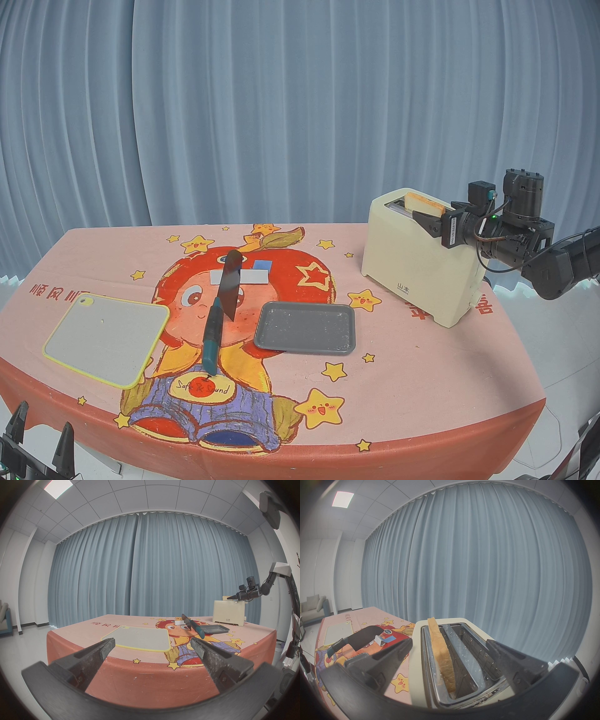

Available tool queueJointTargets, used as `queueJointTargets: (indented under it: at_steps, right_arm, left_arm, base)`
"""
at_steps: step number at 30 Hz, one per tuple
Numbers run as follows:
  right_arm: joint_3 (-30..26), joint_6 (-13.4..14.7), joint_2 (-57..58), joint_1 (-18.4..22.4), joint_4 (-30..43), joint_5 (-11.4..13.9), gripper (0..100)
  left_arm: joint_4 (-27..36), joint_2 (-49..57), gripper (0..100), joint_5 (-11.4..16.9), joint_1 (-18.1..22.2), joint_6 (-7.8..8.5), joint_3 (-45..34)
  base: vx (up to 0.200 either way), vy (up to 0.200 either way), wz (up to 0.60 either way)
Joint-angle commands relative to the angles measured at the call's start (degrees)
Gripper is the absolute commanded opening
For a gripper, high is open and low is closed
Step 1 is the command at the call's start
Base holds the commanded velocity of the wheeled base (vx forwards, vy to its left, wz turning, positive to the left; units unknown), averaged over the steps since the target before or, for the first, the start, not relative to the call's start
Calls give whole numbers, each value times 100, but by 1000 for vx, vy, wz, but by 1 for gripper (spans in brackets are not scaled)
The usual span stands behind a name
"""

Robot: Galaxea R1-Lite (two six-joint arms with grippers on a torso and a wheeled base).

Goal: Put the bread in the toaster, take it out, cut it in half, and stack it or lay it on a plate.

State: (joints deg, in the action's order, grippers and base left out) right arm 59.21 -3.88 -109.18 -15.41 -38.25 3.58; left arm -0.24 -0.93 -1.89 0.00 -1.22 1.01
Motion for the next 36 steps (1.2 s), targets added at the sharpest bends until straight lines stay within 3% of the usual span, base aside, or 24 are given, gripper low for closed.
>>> queueJointTargets:
  at_steps: [1,25,28,36]
  right_arm:
    - [3,-8,-60,-6,2,-7,0]
    - [12,62,714,-24,-15,11,0]
    - [3,212,969,-32,-7,-7,0]
    - [-111,300,1566,-85,-7,-7,0]
  left_arm:
    - [-2,40,100,-4,0,-1,-101]
    - [-2,40,100,-4,0,-1,-101]
    - [-2,40,100,-4,0,-1,-101]
    - [-2,40,100,-4,0,-1,-101]
  base:
    - [0,0,0]
    - [0,0,0]
    - [0,0,0]
    - [0,0,0]
